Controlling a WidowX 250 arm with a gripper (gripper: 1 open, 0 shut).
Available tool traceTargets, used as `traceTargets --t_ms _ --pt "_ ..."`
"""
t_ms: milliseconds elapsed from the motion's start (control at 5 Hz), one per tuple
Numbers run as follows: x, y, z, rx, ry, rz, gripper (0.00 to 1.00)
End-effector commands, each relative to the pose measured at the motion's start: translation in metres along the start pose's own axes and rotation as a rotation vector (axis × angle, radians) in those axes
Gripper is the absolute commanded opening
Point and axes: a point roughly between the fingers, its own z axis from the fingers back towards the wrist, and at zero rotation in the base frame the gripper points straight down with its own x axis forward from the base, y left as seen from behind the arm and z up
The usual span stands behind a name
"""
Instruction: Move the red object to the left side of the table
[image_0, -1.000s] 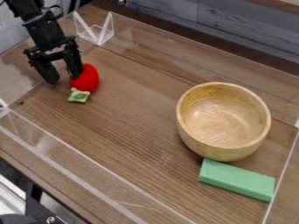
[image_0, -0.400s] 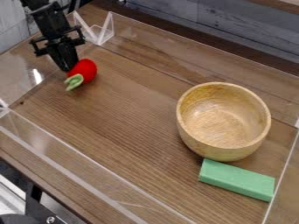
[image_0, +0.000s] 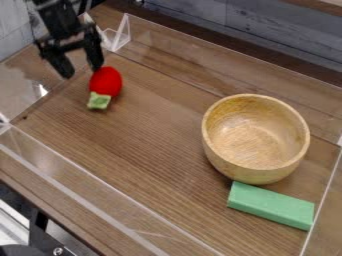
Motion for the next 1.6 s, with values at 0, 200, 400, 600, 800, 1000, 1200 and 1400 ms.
traceTargets --t_ms 0,200,400,600,800,1000,1200,1400 --pt "-0.001 -0.016 0.041 0.004 -0.062 -0.052 1.00" --pt "-0.003 -0.025 0.058 0.002 -0.056 -0.078 1.00" --pt "-0.002 -0.034 0.048 0.001 -0.051 -0.089 1.00" --pt "0.002 -0.038 0.037 -0.002 -0.051 -0.091 1.00" --pt "0.004 -0.041 0.026 -0.005 -0.047 -0.091 1.00" --pt "0.001 -0.047 0.038 -0.010 -0.051 -0.066 1.00" --pt "0.000 -0.050 0.052 -0.016 -0.061 -0.033 1.00" --pt "0.000 -0.064 0.050 -0.025 -0.082 0.022 1.00"
